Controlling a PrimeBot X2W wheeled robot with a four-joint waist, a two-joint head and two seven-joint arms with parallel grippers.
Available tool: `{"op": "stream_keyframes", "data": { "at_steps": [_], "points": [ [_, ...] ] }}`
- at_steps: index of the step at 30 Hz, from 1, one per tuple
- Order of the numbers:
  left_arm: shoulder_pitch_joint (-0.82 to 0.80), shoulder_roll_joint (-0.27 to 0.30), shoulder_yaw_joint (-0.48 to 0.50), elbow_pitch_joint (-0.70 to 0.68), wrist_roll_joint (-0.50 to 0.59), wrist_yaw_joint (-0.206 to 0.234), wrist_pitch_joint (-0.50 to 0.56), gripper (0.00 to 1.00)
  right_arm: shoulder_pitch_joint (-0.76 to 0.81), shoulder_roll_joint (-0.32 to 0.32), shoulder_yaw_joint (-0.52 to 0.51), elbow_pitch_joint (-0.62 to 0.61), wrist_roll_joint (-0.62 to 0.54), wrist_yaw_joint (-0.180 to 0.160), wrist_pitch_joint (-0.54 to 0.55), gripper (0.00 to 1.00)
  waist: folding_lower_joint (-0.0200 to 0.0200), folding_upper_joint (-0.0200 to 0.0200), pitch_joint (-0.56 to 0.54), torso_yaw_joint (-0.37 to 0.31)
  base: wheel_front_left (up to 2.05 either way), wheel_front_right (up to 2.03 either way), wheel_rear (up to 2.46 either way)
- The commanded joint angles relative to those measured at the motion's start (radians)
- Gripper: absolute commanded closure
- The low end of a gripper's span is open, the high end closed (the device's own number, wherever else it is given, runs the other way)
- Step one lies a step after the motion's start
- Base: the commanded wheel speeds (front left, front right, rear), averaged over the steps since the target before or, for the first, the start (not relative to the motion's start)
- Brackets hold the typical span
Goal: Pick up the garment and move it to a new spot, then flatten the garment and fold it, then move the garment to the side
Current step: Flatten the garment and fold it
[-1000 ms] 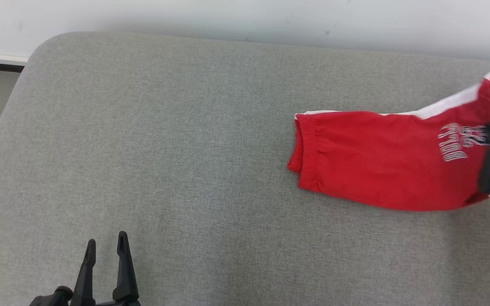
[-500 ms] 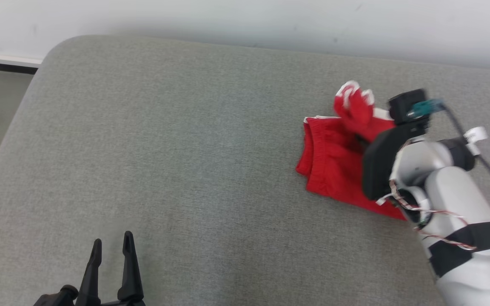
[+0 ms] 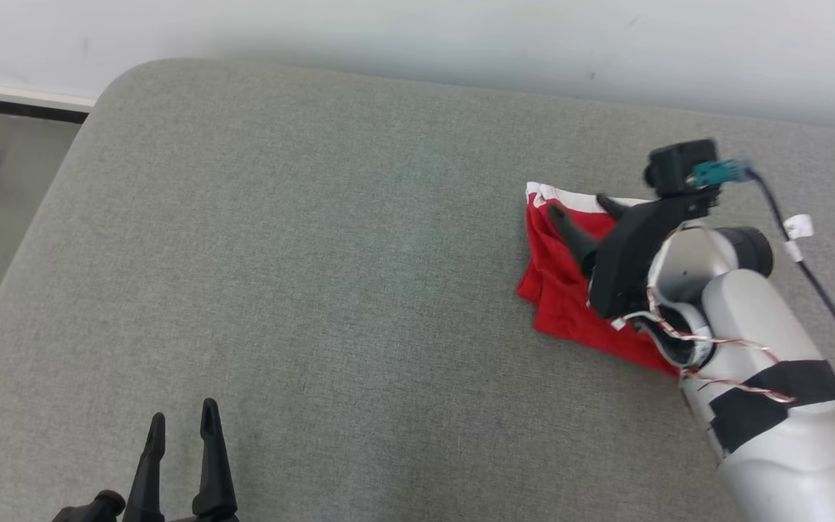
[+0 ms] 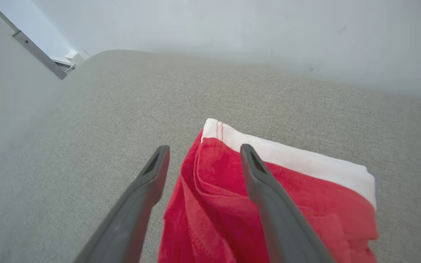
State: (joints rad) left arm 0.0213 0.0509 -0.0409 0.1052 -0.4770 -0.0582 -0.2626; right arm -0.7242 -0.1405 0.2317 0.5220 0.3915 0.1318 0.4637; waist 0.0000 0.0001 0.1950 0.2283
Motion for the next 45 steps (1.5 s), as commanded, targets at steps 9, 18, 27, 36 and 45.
{"op": "stream_keyframes", "data": {
  "at_steps": [9, 18, 27, 36, 45],
  "points": [
    [0.020, 0.000, -0.015, -0.010, 0.010, 0.003, -0.003, 0.00, 0.076, -0.143, -0.190, -0.015, -0.045, -0.002, -0.103, 0.00, 0.0000, -0.0001, -0.037, -0.026, 0.00, 0.00, 0.00],
    [0.031, 0.000, -0.030, -0.012, 0.013, 0.002, -0.003, 0.00, 0.237, -0.204, -0.181, 0.058, -0.157, -0.002, -0.192, 1.00, 0.0000, -0.0001, -0.045, -0.020, 0.00, 0.00, 0.00],
    [0.041, 0.000, 0.000, -0.005, 0.027, -0.012, -0.003, 0.00, 0.266, -0.149, -0.024, 0.042, -0.110, -0.002, -0.242, 1.00, 0.0000, -0.0001, -0.049, -0.032, 0.00, 0.00, 0.00],
    [0.050, 0.000, 0.009, -0.002, 0.033, -0.016, -0.003, 0.00, 0.301, -0.123, 0.189, -0.069, -0.043, -0.002, -0.241, 1.00, 0.0000, -0.0001, -0.069, -0.044, 0.00, 0.00, 0.00],
    [0.048, 0.000, 0.001, -0.012, 0.020, -0.004, -0.003, 0.00, 0.297, -0.093, 0.346, -0.127, 0.019, -0.002, -0.224, 1.00, 0.0000, -0.0001, -0.069, -0.058, 0.00, 0.00, 0.00]
  ]
}}
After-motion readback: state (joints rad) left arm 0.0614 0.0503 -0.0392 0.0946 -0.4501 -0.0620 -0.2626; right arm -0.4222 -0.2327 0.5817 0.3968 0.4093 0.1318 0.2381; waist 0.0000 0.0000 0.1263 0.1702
